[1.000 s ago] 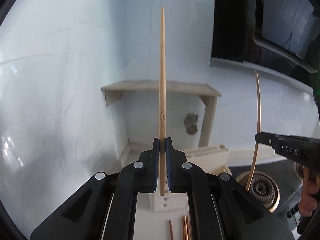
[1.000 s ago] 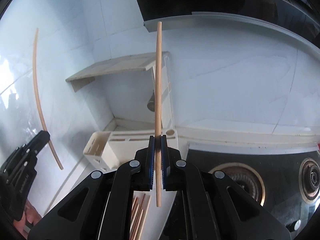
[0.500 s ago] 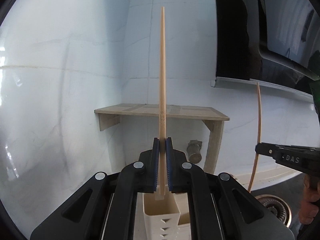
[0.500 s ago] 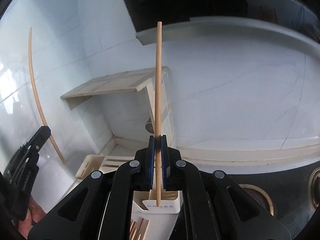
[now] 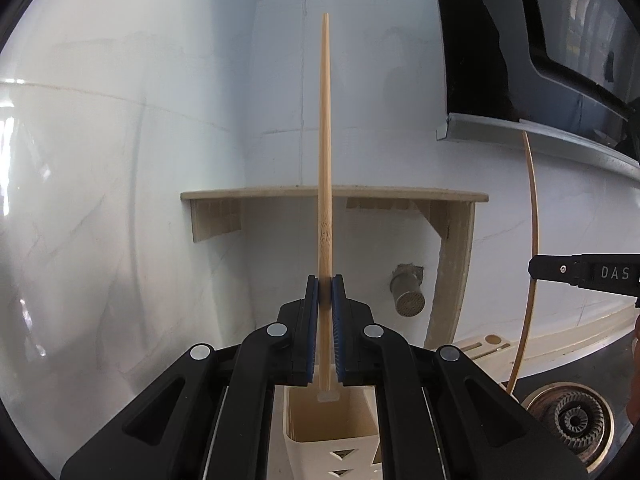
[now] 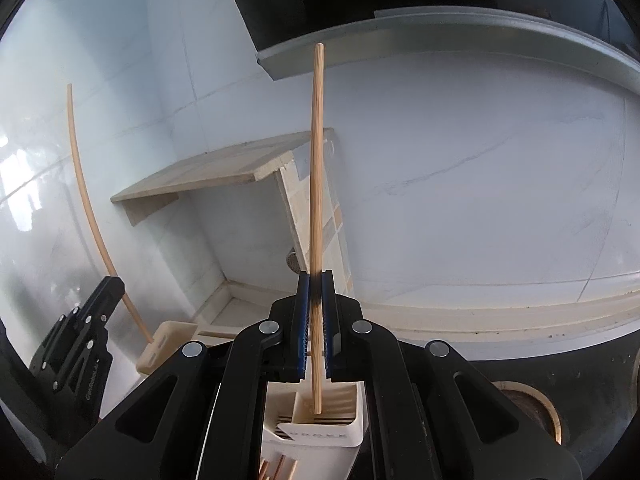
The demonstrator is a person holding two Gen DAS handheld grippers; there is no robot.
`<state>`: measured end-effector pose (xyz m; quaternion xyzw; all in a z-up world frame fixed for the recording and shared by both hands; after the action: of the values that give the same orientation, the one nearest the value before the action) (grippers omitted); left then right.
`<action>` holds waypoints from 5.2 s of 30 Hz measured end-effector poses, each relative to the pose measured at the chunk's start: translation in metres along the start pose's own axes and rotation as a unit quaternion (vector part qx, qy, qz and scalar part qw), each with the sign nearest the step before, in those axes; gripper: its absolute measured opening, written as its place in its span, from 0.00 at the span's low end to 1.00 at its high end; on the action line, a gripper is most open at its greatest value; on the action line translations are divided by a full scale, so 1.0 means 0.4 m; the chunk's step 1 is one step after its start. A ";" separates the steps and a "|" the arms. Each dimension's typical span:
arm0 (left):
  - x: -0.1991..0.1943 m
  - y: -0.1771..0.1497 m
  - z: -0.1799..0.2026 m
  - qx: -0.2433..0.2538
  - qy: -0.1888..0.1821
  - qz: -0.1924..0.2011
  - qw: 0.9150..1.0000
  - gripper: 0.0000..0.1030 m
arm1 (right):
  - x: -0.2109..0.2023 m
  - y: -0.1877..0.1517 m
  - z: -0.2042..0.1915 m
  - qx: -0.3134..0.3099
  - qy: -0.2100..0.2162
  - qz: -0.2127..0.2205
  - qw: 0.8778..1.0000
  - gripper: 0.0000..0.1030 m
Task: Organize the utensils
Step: 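Lower both chopsticks into the holder slots and open both tools, then move both open tools back down toward the remaining chopsticks, then close the left tool on the reddish-brown chopstick, then close the right tool on a pale chopstick while the left tool holds its chopstick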
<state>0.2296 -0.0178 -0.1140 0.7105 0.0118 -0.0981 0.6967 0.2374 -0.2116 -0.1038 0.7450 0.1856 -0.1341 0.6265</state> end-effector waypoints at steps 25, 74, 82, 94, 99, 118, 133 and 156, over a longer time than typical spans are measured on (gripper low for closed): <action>-0.005 -0.075 -0.032 -0.004 0.020 0.002 1.000 0.28 | -0.011 -0.052 -0.011 -0.028 -0.023 0.031 0.999 0.42; -0.227 -0.260 -0.076 -0.013 -0.040 -0.387 0.921 0.88 | -0.151 -0.338 -0.011 0.019 -0.018 -0.176 0.984 0.51; -0.246 -0.385 -0.047 -0.031 -0.057 -0.465 0.883 0.88 | -0.093 -0.441 0.001 0.037 -0.029 -0.273 0.961 0.66; -0.228 -0.485 -0.058 -0.048 -0.049 -0.544 0.836 0.85 | -0.033 -0.469 0.002 0.049 -0.037 -0.343 0.937 0.71; -0.213 -0.524 -0.047 -0.036 -0.053 -0.580 0.812 0.79 | -0.040 -0.454 0.008 0.049 -0.036 -0.338 0.939 0.71; -0.185 -0.574 0.003 0.014 -0.038 -0.634 0.772 0.54 | -0.017 -0.519 -0.025 0.033 -0.005 -0.435 0.900 0.56; -0.185 -0.569 -0.007 0.012 -0.028 -0.631 0.775 0.14 | 0.071 -0.604 -0.064 0.046 -0.021 -0.550 0.834 0.28; -0.207 -0.547 -0.052 -0.024 -0.030 -0.619 0.784 0.06 | 0.134 -0.629 -0.175 0.018 -0.048 -0.571 0.819 0.19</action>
<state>0.1173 0.0191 -0.3171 0.5300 0.4308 -0.5291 0.5035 0.1712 -0.1004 -0.3368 0.5091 0.5449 -0.5066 0.4326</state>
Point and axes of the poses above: each gripper's, at about its wrist camera, not at the fingertips, and x roughly the way its jaws point, z to its right, y to its top, the point moved 5 cm from there along x, roughly the way its jaws point, and after that the axes turned 2 degrees about -y, right-handed, at the moved point
